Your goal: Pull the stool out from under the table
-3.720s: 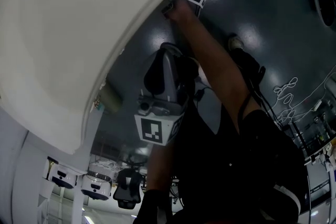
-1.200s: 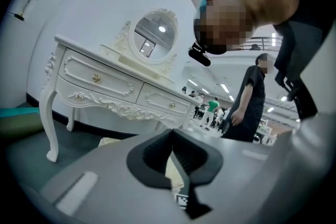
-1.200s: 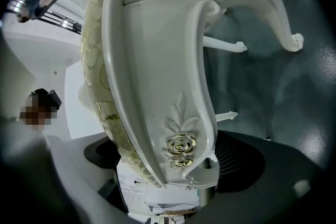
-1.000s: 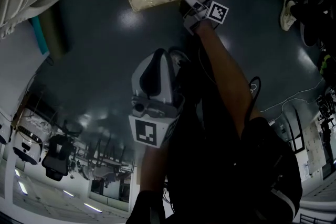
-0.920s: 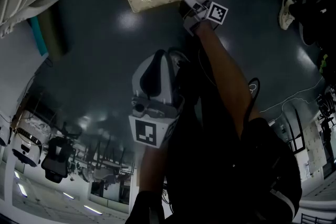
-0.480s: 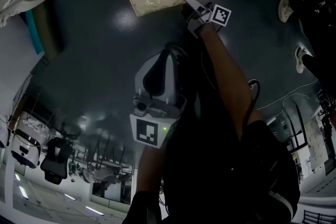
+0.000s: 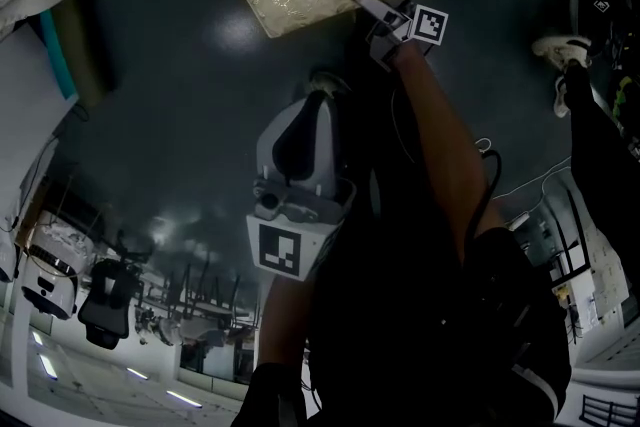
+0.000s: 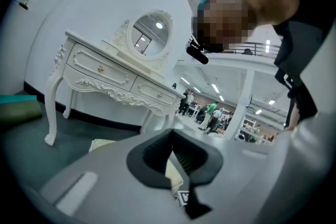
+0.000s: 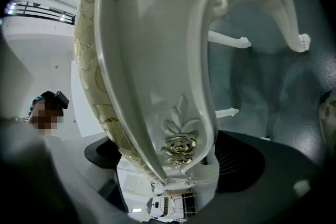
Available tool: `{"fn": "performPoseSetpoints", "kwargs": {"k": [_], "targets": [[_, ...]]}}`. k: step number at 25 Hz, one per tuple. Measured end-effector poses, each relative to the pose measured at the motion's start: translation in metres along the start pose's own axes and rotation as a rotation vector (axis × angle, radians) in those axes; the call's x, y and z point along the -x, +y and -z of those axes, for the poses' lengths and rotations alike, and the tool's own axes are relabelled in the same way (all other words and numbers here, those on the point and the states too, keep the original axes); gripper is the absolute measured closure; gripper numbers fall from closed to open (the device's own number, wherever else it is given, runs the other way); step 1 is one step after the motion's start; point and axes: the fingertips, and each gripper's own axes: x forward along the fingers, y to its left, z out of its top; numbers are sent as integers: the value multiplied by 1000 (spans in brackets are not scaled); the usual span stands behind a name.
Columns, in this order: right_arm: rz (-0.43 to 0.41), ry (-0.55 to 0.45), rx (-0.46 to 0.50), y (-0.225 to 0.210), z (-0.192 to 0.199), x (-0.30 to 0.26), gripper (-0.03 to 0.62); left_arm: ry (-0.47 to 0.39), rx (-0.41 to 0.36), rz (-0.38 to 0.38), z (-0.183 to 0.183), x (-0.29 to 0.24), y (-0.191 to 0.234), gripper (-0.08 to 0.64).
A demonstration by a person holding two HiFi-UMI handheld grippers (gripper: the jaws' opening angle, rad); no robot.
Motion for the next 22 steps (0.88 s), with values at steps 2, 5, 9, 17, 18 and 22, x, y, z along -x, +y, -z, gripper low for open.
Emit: {"fn": "performPoseSetpoints", "kwargs": {"k": [2, 5, 9, 17, 18, 22], "targets": [[-1, 11, -4, 1, 3, 13, 44, -5, 0, 2, 2, 4, -10, 551], [5, 37, -10, -1, 5, 19, 44, -5, 0, 4, -3, 6, -9, 551], [6, 87, 2, -2, 8, 27, 44, -9, -4, 6, -7, 10, -6, 551], [-7, 90, 6, 3, 7, 26, 28, -20, 10, -2, -11, 9, -2, 551], [-6, 86, 4, 3, 7, 26, 28, -19, 10, -1, -10, 9, -2, 551], [6, 82, 5, 4, 7, 26, 21, -20, 9, -2, -10, 10, -1, 551]]}}
